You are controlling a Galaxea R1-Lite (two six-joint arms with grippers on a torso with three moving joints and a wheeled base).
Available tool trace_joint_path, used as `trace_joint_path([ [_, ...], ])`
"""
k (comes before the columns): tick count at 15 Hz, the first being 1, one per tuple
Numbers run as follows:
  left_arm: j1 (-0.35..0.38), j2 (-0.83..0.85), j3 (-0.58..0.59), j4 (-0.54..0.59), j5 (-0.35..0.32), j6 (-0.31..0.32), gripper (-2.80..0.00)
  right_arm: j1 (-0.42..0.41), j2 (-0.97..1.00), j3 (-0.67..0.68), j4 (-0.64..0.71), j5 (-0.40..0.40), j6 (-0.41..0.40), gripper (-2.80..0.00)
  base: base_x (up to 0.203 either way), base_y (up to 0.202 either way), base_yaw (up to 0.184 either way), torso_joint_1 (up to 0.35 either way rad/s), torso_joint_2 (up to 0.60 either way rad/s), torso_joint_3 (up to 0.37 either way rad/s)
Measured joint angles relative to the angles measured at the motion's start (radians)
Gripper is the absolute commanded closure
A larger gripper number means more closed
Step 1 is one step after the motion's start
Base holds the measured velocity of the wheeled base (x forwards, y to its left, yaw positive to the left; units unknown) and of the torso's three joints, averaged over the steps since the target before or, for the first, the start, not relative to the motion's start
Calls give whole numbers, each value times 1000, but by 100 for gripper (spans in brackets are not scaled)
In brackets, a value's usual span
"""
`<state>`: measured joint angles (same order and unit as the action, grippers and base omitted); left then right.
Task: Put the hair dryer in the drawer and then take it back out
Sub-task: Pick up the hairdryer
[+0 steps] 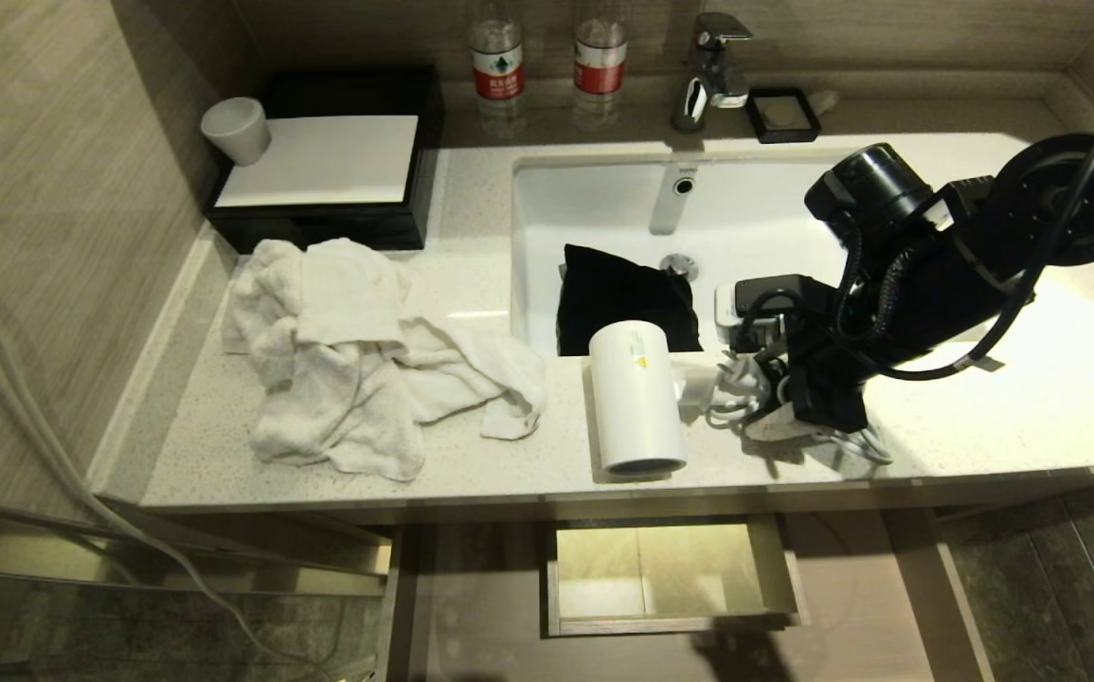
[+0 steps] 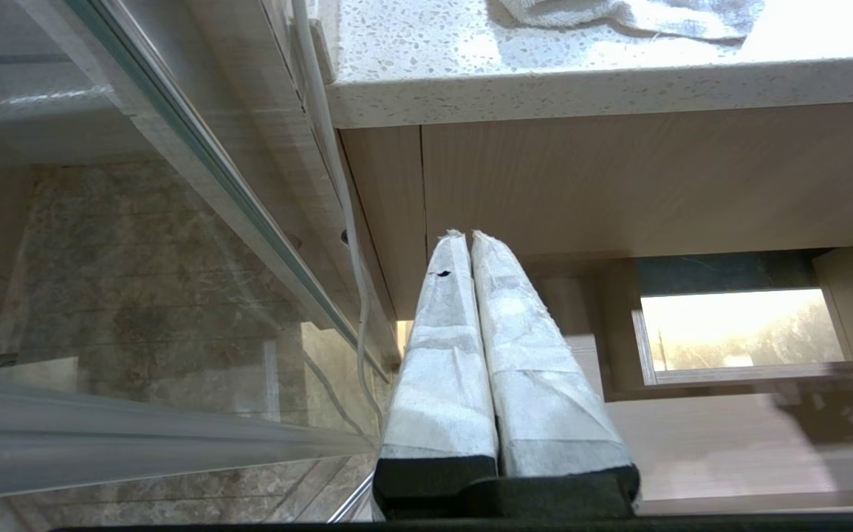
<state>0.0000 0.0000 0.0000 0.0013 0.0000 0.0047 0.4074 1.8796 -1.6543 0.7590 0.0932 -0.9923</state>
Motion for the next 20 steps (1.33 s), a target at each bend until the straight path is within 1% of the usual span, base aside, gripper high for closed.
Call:
trace_joint_path([
  [5, 0, 0, 0, 0, 0, 0, 0, 0, -22, 32, -1, -1, 1, 0, 0, 0, 0, 0, 0, 0],
  [12, 0, 0, 0, 0, 0, 0, 0, 0, -102, 113, 0, -2, 3, 0, 0, 0, 0, 0, 0, 0],
  [18, 0, 0, 0, 0, 0, 0, 0, -1, -180, 161, -70, -1, 3, 0, 0, 0, 0, 0, 0, 0],
  [20, 0, 0, 0, 0, 0, 0, 0, -3, -208, 186, -72, -1, 3, 0, 0, 0, 0, 0, 0, 0],
])
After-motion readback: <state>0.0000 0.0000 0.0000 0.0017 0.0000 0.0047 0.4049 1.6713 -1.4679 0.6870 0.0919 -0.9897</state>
